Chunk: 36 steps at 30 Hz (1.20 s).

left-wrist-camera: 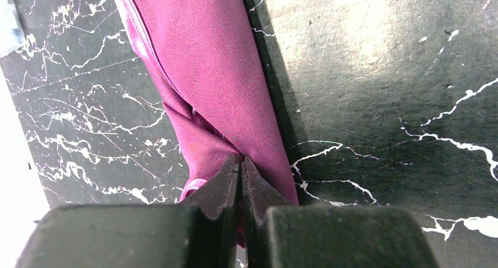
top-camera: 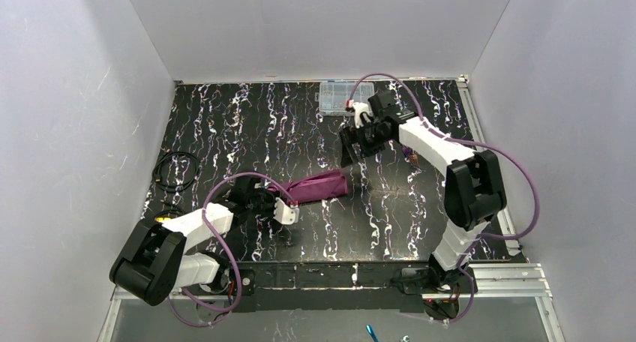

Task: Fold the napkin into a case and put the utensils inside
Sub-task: Smooth out the smaller rectangle-folded napkin at the center of the board.

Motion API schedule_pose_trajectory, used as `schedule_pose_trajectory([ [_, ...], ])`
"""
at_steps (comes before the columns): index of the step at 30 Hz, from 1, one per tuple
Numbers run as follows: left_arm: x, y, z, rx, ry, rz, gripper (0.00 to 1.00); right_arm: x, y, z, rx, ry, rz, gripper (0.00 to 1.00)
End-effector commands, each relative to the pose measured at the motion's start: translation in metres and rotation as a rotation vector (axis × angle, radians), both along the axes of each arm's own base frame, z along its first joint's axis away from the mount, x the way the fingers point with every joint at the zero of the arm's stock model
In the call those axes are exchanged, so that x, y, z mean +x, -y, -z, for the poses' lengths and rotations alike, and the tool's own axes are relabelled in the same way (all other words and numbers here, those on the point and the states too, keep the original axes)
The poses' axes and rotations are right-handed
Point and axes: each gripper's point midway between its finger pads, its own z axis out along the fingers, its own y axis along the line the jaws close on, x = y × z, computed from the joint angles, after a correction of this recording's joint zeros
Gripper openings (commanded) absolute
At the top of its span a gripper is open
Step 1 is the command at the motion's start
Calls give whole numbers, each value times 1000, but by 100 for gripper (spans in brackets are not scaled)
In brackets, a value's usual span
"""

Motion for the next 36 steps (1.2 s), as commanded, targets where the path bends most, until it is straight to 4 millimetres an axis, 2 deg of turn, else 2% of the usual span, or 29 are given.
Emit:
schedule_pose_trajectory([
  [1, -23, -12, 21, 38, -117, -38, 0, -1, -12, -34, 134, 37, 26, 99],
  [3, -20, -12, 18, 34, -116, -51, 0, -25, -32, -48, 299, -47, -49, 99],
  [6, -18, -12, 17, 33, -112, -55, 0, -64, -49, -48, 455, -176, -141, 99],
  [7, -18, -12, 17, 34, -113, -55, 0, -71, -55, -48, 499, -175, -144, 99],
  [8, -18, -11, 17, 34, -113, -54, 0, -73, -62, -57, 581, -158, -135, 99],
  [11, -18, -12, 17, 39, -115, -56, 0, -77, -60, -38, 566, -186, -87, 99],
  [12, -18, -13, 18, 41, -117, -55, 0, -76, -57, -30, 512, -187, -71, 97],
  [15, -16, -13, 17, 44, -115, -62, 0, -66, -48, -26, 413, -130, -28, 90],
  [17, -15, -13, 16, 43, -113, -65, 0, -50, -30, -23, 262, -68, 24, 83],
  [18, -15, -12, 16, 42, -112, -65, 0, -42, -21, -25, 221, -48, 56, 83],
  [19, -14, -12, 15, 41, -111, -66, 0, -34, -15, -35, 234, -22, 89, 97],
  [21, -15, -12, 15, 41, -113, -66, 0, -14, -8, -71, 432, 27, 188, 99],
  [23, -15, -13, 15, 43, -111, -69, 0, 1, 7, -94, 607, 25, 315, 99],
  [24, -14, -13, 15, 44, -110, -70, 0, 6, 16, -93, 652, 18, 364, 99],
  [28, -13, -13, 15, 42, -104, -69, 0, -14, 17, -50, 581, -166, 295, 99],
  [31, -14, -13, 15, 41, -112, -71, 0, -13, 23, -56, 507, -71, 313, 97],
  [32, -15, -13, 15, 40, -113, -72, 0, -14, 22, -57, 508, -67, 314, 74],
  [33, -14, -13, 15, 40, -113, -71, 0, -18, 20, -55, 500, -86, 306, 26],
  [34, -15, -13, 16, 42, -114, -70, 0, -21, 18, -48, 456, -101, 305, 1],
  [36, -14, -12, 15, 41, -109, -68, 0, -38, 4, -35, 355, -91, 255, 1],
])
